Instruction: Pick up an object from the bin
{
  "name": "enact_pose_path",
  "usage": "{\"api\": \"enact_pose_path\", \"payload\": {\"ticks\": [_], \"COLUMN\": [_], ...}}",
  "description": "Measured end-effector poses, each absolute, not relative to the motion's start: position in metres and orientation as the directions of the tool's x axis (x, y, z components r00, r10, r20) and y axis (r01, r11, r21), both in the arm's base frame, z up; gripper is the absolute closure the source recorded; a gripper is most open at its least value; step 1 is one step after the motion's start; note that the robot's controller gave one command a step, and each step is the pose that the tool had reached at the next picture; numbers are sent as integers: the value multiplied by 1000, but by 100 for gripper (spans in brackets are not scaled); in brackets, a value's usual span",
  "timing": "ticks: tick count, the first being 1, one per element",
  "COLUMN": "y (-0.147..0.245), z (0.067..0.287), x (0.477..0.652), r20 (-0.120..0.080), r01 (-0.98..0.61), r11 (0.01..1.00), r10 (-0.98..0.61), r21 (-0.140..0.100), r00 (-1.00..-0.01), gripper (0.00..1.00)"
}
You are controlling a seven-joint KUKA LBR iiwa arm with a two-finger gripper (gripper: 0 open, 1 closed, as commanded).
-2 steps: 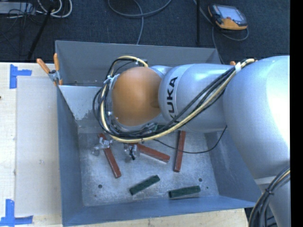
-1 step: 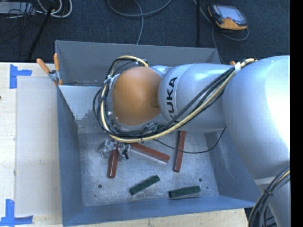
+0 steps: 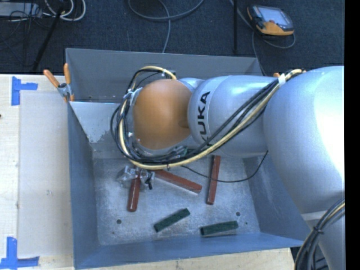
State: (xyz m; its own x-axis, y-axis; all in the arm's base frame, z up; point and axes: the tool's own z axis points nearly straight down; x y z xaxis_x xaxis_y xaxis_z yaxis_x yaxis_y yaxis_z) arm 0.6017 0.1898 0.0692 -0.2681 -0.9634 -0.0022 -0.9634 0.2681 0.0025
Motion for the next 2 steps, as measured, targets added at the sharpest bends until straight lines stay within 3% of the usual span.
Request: {"api": "enact_pose_path", "payload": {"ticks": [1, 2], "y": [191, 192], "z": [128, 156], "x": [603, 603], "r20": [-5, -3], "r01": [-962, -961], "r11": [273, 278], "r10": [-962, -961], "r21": [-4, -2], "r00": [-273, -278], "gripper": [100, 100]}}
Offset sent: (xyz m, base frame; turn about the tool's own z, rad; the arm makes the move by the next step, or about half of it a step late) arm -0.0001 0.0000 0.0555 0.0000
